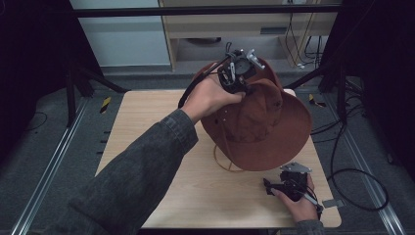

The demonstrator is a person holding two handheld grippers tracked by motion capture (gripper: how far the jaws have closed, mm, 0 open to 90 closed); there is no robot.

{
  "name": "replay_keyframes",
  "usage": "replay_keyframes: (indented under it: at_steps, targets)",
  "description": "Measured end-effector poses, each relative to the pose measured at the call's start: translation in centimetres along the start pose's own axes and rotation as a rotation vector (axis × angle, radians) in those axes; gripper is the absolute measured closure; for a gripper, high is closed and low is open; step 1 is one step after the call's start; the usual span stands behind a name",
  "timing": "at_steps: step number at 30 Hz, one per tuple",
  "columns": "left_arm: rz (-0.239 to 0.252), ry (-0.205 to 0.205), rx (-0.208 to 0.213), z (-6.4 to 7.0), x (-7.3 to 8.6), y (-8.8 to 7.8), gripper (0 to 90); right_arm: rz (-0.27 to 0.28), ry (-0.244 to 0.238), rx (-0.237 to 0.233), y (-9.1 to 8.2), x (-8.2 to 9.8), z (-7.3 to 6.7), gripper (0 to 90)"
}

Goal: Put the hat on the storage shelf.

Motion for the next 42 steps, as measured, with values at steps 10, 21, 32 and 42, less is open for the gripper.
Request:
replay_keyframes:
  at_steps: [10,21,32,42]
  targets:
    - [-0.029,0.0,0.004,0.1,0.5,1.1,86.3,0.0,-0.001,0.0,0.0,0.0,0.0,0.7]
    - [-0.006,-0.035,-0.014,-0.1,1.1,0.9,75.1,0.002,0.001,0.004,0.0,0.0,0.0,0.7]
    - [0.016,-0.044,-0.036,0.3,1.1,0.4,60.3,0.002,0.001,0.003,0.0,0.0,0.0,0.7]
    - [0.017,-0.06,-0.059,0.4,1.1,0.1,43.6,0.002,0.001,0.004,0.0,0.0,0.0,0.7]
Point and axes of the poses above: each handheld gripper's, and its own axes: y roughly forward along the jaws, x roughly out of its underside, z roughly to its right, the point moved 2 cm from there along y, roughly forward along the jaws, and after that the axes turned 12 degrees about -z, right-handed, at the moved point
